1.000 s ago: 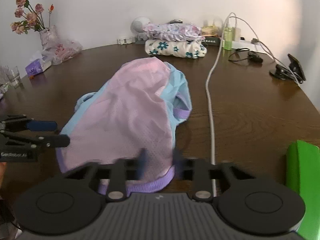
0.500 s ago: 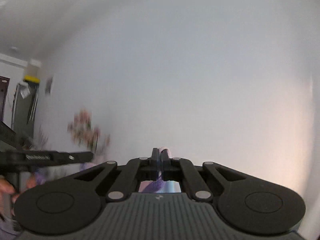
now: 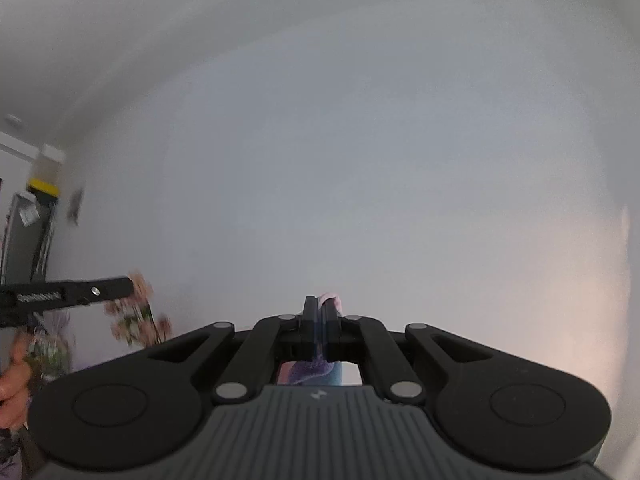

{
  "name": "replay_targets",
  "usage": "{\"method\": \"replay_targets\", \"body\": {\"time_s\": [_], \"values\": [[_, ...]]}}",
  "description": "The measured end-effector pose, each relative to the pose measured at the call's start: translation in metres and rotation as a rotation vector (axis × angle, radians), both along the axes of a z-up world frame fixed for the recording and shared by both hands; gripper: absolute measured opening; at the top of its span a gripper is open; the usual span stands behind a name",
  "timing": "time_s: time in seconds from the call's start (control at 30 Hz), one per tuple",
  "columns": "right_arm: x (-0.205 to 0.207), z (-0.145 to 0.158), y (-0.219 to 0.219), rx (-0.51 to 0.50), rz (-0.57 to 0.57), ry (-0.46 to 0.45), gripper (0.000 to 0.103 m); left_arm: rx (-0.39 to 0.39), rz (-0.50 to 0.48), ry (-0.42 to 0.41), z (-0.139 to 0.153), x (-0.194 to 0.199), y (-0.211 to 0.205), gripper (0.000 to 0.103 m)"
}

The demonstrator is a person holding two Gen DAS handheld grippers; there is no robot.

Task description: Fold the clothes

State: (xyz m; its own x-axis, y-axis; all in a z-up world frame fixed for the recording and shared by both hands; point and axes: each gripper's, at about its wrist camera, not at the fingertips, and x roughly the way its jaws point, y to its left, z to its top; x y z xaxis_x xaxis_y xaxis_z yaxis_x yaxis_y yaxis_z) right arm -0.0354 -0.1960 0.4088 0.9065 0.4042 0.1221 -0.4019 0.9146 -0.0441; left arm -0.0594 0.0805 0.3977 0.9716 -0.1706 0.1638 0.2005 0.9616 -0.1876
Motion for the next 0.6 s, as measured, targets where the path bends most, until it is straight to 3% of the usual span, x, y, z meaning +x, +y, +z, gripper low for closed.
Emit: {"method": "replay_targets", "body": {"time_s": [0.1,0.13,0.17,0.23,0.3,0.33,0.37,0.5,0.6], "values": [[0.121,-0.032,0.033,-0.047,-0.029,0.179,0.002,0.072,0.125,0.19,-0.031,0.088,0.0,0.001],[0.165,-0.05,0.044,-0.084,-0.059,0.246,0.008,0.09,0.157,0.27,-0.052,0.106,0.0,0.007],[0.203,-0.071,0.055,-0.154,-0.117,0.356,0.022,0.107,0.187,0.351,-0.074,0.124,0.0,0.009],[0.254,-0.118,0.069,-0.299,-0.234,0.607,0.022,0.141,0.248,0.513,-0.117,0.159,0.001,0.01],[0.233,-0.152,0.06,-0.335,-0.143,0.596,0.034,0.148,0.138,0.555,-0.165,0.141,0.011,0.019],[0.214,-0.165,0.053,-0.347,-0.102,0.596,0.053,0.156,0.088,0.584,-0.187,0.129,0.012,0.033],[0.195,-0.179,0.046,-0.356,-0.065,0.614,0.058,0.165,0.039,0.614,-0.208,0.116,0.012,0.04],[0.094,-0.232,0.025,-0.413,0.141,0.719,0.059,0.187,-0.113,0.72,-0.272,0.074,-0.01,0.04],[0.033,-0.279,0.013,-0.415,0.213,0.782,0.059,0.123,-0.249,0.787,-0.305,0.058,-0.031,0.041]]}}
